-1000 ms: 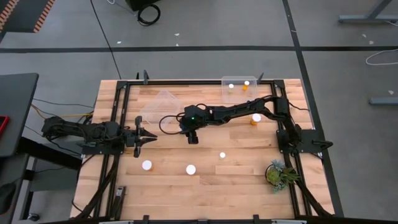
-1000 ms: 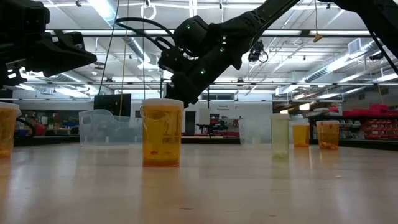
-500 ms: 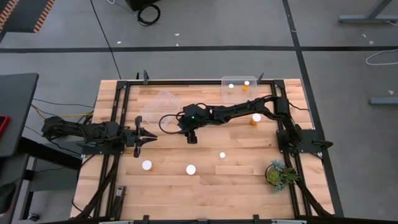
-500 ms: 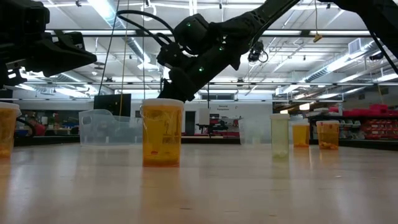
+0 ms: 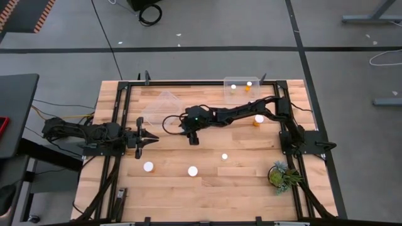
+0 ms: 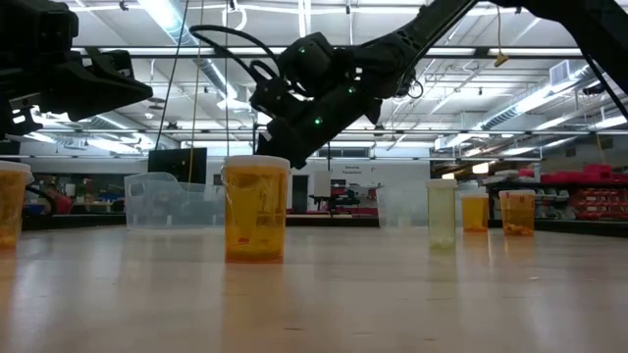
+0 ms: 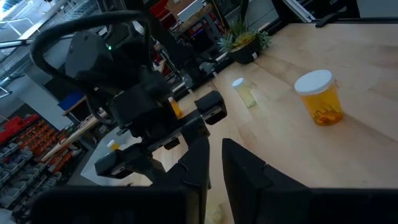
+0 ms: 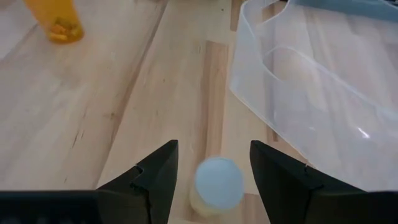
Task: Pick and place medicine bottles into bin by pill shape (circle, oval)
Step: Put the left slim yellow pill bottle into the right transparent bin
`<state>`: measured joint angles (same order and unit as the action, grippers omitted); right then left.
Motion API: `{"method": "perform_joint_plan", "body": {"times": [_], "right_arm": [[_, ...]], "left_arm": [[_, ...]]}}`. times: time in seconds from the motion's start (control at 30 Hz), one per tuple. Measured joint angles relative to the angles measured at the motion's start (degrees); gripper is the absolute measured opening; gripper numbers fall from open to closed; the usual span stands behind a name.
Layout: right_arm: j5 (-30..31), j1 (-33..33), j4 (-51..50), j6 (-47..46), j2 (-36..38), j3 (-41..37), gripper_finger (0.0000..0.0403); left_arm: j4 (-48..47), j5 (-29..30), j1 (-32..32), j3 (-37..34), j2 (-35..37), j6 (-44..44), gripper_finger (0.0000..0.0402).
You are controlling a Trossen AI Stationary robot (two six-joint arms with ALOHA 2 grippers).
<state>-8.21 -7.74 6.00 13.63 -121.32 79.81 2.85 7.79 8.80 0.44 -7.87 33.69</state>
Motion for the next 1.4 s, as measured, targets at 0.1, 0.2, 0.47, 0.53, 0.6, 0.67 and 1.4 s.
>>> {"method": "perform_joint_plan", "body": {"times": [0.1,0.2,0.47,0.53,0.6,0.67,1.4], "right_arm": [[0.02,-0.07,-0.1,-0.2,0.0,-0.21,0.0206],[-0.01,-0.01,-0.38,-0.44,0.0,-0.2,0.0201],[0.0,-0.11,-2.89,-1.01,0.0,-0.2,0.0156],[-0.02,-0.12,-3.02,-1.12,0.0,-0.2,0.0147],[0.0,-0.14,-3.02,-1.22,0.0,-0.2,0.014],[0.0,-0.14,-2.99,-1.24,0.0,-0.2,0.0136],[6.31,-5.13,-18.28,-2.04,11.93,-0.16,0.0138]], "left_arm": [[0.0,0.0,0.02,0.0,0.0,0.0,0.0058],[0.0,0.0,0.0,-0.01,-0.01,0.0,0.006],[0.0,0.0,-0.01,0.0,0.01,0.0,0.0051],[-0.01,0.0,0.01,0.0,0.0,0.01,0.0053],[-0.02,0.0,-0.01,-0.01,0.01,0.0,0.0056],[-0.01,0.0,0.0,0.01,0.01,0.01,0.0058],[-0.02,-0.02,0.0,-0.01,0.01,0.0,0.0056]]}}
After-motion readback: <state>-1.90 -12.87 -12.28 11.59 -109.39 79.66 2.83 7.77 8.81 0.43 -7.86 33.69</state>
